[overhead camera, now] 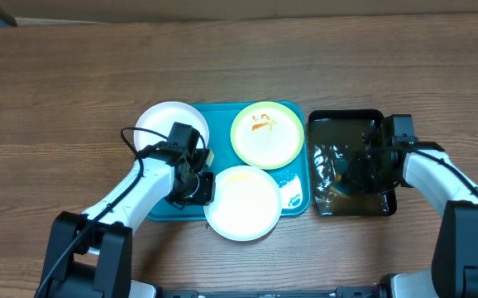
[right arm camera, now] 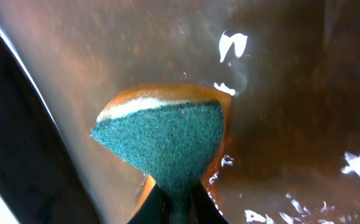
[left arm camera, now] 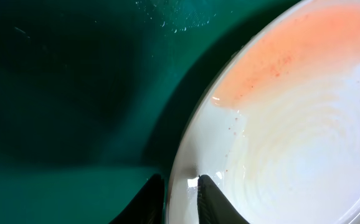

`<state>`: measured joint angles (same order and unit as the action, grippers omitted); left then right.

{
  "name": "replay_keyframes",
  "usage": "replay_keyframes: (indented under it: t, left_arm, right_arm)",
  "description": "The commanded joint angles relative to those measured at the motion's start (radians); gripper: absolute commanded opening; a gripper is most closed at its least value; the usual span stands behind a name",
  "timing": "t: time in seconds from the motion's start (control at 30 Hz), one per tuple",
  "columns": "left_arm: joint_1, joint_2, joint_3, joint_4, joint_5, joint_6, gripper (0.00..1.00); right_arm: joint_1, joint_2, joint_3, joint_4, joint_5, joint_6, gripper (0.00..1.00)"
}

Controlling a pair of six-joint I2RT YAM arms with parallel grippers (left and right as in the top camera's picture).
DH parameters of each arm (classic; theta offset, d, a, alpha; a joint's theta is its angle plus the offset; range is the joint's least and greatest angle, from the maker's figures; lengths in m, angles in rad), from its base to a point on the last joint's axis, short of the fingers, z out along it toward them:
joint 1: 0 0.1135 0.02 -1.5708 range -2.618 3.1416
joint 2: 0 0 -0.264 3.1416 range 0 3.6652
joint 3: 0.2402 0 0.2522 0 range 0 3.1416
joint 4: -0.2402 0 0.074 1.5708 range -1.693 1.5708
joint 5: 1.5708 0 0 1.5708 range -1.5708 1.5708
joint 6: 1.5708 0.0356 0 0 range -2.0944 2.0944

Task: Clean dirty plates on tray and stack at the side

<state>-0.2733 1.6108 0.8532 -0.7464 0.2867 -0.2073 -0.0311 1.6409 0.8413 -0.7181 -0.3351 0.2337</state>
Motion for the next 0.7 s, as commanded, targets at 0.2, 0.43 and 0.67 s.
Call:
replay_keyframes:
  t: [0.2, 0.43, 0.67]
  left_arm:
    - [-0.004, 0.005, -0.009, 0.0, -0.005, 0.0, 0.21]
    - [-0.004, 0.005, -0.009, 0.005, -0.005, 0.001, 0.24]
    - [-0.004, 0.005, -0.009, 0.019, -0.006, 0.001, 0.26]
  right_arm:
    - [0.006, -0.002, 0.262, -0.22, 0.026, -0.114, 0.04]
    - [0.079, -0.001, 0.219, -0.203, 0.253, -0.115, 0.04]
    - [0.156, 0.0, 0.163, -0.152, 0.301, -0.106, 0.04]
